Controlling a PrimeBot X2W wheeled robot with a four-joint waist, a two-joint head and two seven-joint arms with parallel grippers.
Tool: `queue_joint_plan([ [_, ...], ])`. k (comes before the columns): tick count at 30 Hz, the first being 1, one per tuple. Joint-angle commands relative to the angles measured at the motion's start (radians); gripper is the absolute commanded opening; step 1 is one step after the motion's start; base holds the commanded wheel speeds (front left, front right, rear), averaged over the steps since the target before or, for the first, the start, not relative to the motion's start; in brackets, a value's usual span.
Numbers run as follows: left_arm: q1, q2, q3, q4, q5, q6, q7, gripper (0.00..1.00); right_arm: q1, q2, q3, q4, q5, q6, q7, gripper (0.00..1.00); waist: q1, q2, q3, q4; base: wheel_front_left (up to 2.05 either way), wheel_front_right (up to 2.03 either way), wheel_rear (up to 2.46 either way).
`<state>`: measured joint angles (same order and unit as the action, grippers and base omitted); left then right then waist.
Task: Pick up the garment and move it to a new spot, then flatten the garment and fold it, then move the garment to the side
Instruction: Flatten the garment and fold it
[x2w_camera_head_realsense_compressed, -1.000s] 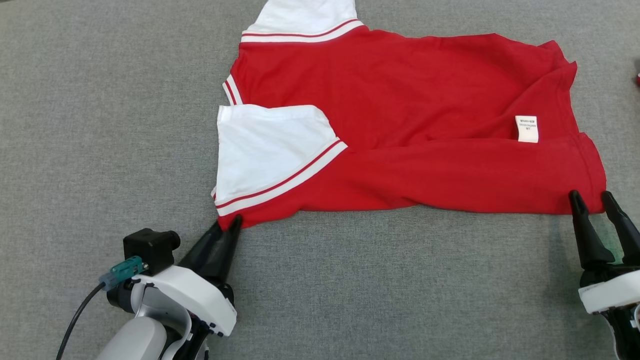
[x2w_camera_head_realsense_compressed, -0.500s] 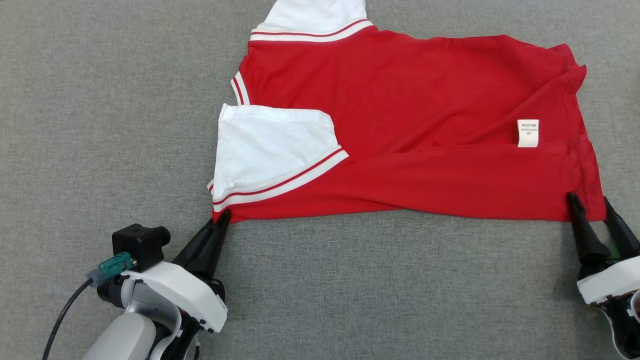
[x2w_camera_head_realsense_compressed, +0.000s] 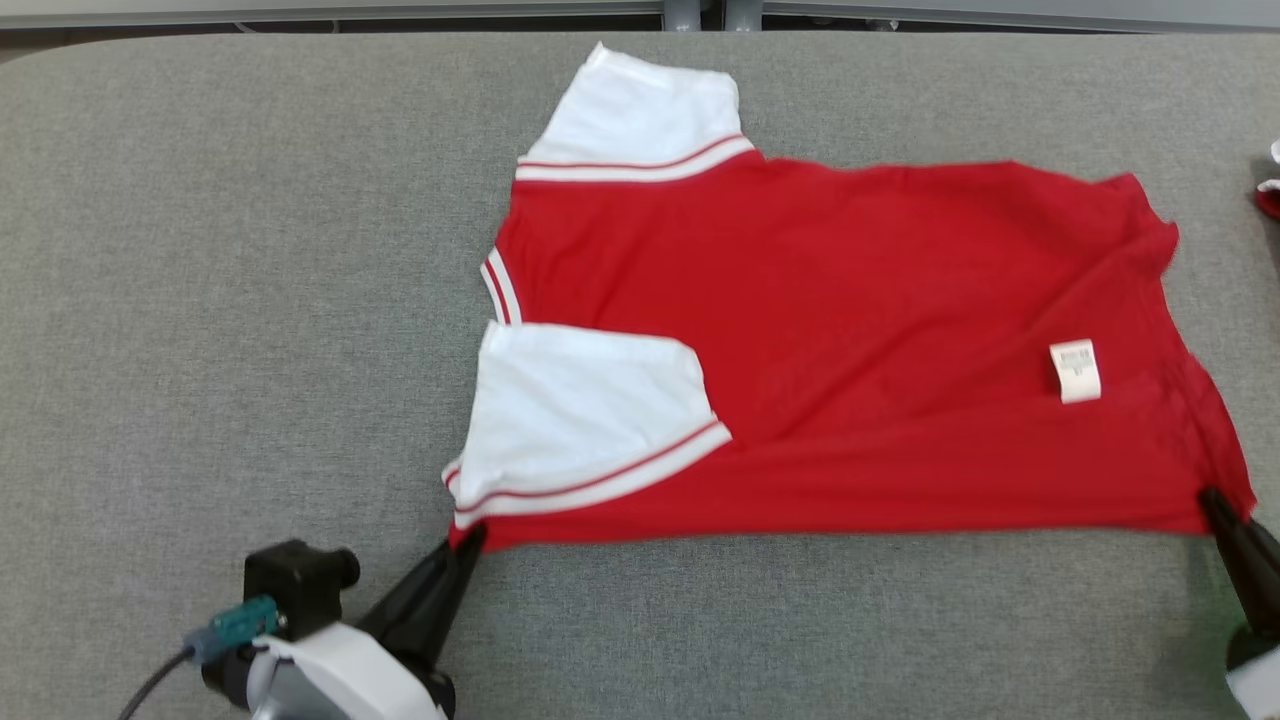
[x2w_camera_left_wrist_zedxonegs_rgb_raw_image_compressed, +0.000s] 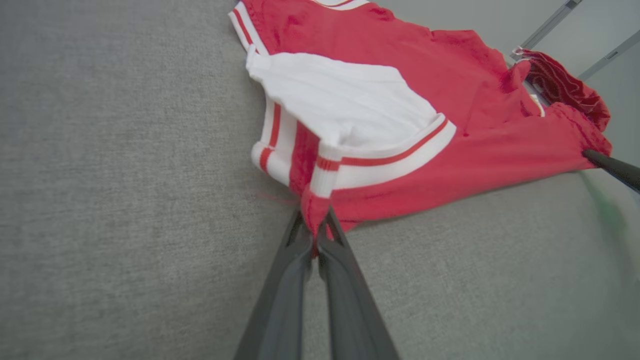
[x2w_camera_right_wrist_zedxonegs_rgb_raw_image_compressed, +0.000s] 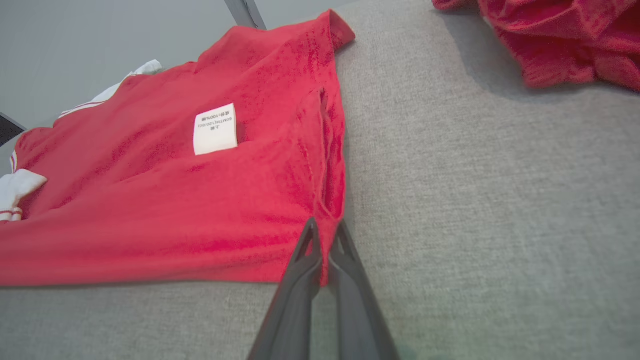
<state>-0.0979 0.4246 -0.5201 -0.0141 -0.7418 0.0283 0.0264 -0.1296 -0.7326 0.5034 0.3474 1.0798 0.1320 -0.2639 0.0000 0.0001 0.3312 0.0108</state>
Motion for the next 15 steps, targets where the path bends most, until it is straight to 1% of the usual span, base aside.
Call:
queue_joint_plan([
  [1, 0.016, 0.014, 0.003, -0.013, -0.006, 0.009, 0.003, 0.00, 0.025, -0.014, -0.006, -0.004, 0.005, -0.003, 0.000, 0.00, 0.0000, -0.0001, -0.003, -0.001, 0.00, 0.00, 0.00],
  [4, 0.081, 0.039, -0.010, -0.078, -0.008, 0.035, 0.035, 0.00, 0.099, -0.049, -0.016, -0.036, 0.016, -0.003, 0.000, 0.00, 0.0000, -0.0001, -0.008, -0.001, 0.00, 0.00, 0.00],
  [5, 0.119, 0.049, -0.021, -0.118, -0.011, 0.053, 0.056, 0.00, 0.144, -0.062, -0.023, -0.058, 0.025, -0.003, 0.000, 0.00, 0.0000, -0.0001, -0.010, -0.001, 0.00, 0.00, 0.00],
  [6, 0.136, 0.053, -0.026, -0.135, -0.012, 0.064, 0.066, 0.00, 0.161, -0.068, -0.030, -0.065, 0.024, -0.003, 0.000, 0.00, 0.0000, -0.0001, -0.011, -0.001, 0.00, 0.00, 0.00],
  [7, 0.162, 0.058, -0.031, -0.160, -0.016, 0.084, 0.083, 0.00, 0.188, -0.071, -0.038, -0.080, 0.028, -0.003, 0.000, 0.00, 0.0000, -0.0001, -0.013, -0.003, 0.00, 0.00, 0.00],
  [9, 0.180, 0.056, -0.030, -0.174, -0.024, 0.100, 0.092, 0.00, 0.204, -0.067, -0.050, -0.084, 0.033, -0.003, 0.000, 0.00, 0.0000, -0.0001, -0.014, -0.005, 0.00, 0.00, 0.00],
  [10, 0.185, 0.057, -0.030, -0.176, -0.025, 0.104, 0.095, 0.04, 0.210, -0.061, -0.056, -0.079, 0.039, -0.003, 0.000, 0.41, 0.0000, -0.0001, -0.016, -0.005, 0.00, 0.00, 0.00],
  [11, 0.187, 0.060, -0.031, -0.174, -0.023, 0.109, 0.100, 0.36, 0.215, -0.059, -0.059, -0.075, 0.039, -0.003, 0.004, 1.00, 0.0000, -0.0001, -0.019, -0.006, 0.00, 0.00, 0.00],
  [12, 0.187, 0.060, -0.032, -0.172, -0.022, 0.112, 0.102, 0.66, 0.215, -0.058, -0.062, -0.073, 0.036, -0.003, 0.004, 1.00, 0.0000, -0.0001, -0.021, -0.006, 0.00, 0.00, 0.00],
  [13, 0.185, 0.063, -0.034, -0.167, -0.014, 0.118, 0.107, 0.91, 0.214, -0.057, -0.065, -0.076, 0.034, -0.003, 0.005, 1.00, 0.0000, -0.0001, -0.024, -0.007, 0.00, 0.00, 0.00],
  [14, 0.182, 0.065, -0.036, -0.163, -0.006, 0.126, 0.110, 1.00, 0.216, -0.055, -0.068, -0.082, 0.036, -0.003, 0.007, 1.00, 0.0000, -0.0001, -0.027, -0.008, 0.00, 0.00, 0.00],
  [15, 0.179, 0.059, -0.031, -0.163, 0.000, 0.144, 0.108, 1.00, 0.228, -0.061, -0.081, -0.097, 0.048, -0.003, 0.006, 1.00, 0.0000, -0.0001, -0.032, -0.010, 0.00, 0.00, 0.00],
])
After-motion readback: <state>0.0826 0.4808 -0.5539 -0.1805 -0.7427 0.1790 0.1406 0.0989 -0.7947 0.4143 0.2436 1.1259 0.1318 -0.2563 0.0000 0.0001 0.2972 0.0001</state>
